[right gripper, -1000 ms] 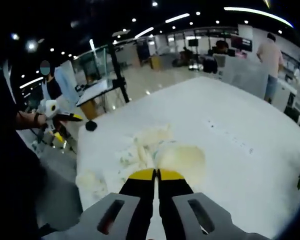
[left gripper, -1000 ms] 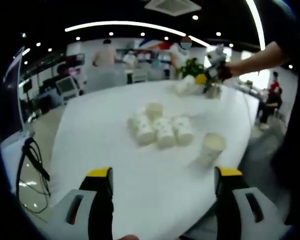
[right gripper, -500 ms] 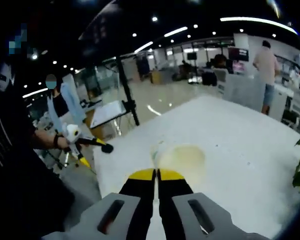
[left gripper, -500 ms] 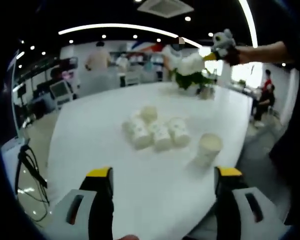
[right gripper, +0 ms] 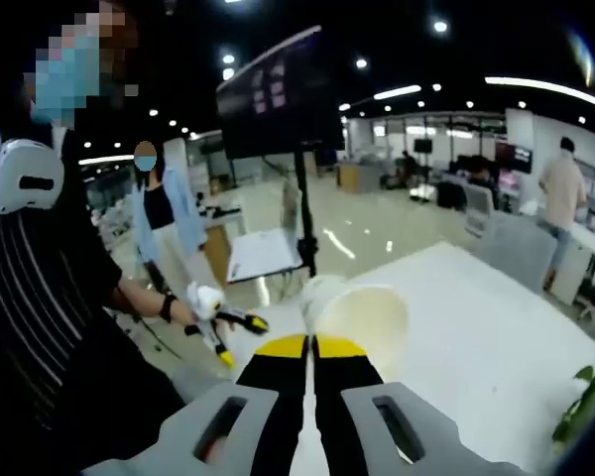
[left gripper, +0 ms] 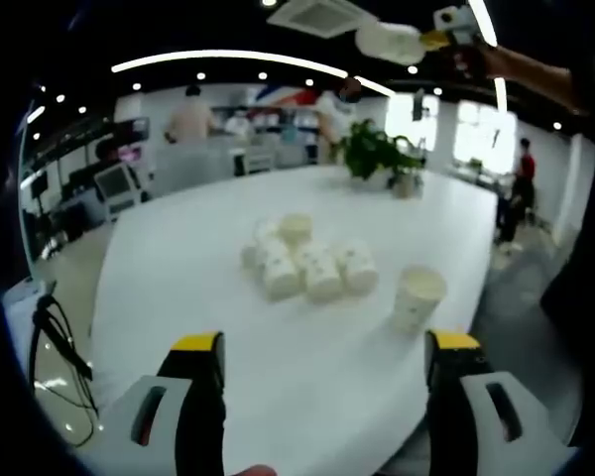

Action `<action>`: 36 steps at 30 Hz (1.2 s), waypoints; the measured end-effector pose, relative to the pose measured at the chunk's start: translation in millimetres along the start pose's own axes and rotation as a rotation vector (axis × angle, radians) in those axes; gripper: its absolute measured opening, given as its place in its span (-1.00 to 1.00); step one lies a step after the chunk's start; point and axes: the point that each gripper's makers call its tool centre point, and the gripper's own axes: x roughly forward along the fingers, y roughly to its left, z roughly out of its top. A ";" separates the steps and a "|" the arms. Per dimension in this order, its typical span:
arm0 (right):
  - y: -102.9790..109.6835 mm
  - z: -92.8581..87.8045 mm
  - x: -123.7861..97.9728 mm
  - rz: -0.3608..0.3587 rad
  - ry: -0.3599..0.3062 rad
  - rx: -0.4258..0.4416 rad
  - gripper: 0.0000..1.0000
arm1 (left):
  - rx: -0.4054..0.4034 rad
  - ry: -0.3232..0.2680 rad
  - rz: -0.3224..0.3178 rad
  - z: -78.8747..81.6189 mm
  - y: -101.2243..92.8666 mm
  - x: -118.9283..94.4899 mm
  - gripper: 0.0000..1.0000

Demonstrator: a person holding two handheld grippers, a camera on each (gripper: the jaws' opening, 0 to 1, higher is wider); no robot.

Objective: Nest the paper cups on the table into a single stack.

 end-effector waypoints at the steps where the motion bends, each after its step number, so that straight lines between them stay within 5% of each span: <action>1: 5.4 4.1 -0.1 0.014 0.013 -0.023 -1.00 | 0.002 0.000 0.000 -1.2 0.0 0.4 0.63; 6: 19.8 -1.7 5.3 0.056 0.079 -0.071 -1.00 | 0.002 0.004 -0.001 -4.9 -1.2 -0.4 0.63; 21: 46.9 -77.2 48.4 0.148 0.208 -0.089 -1.00 | -0.021 0.012 0.009 -14.9 0.1 -4.2 0.61; 36: 61.8 -153.4 78.2 0.229 0.379 -0.248 -1.00 | -0.037 0.021 0.016 -20.0 1.3 -7.1 0.60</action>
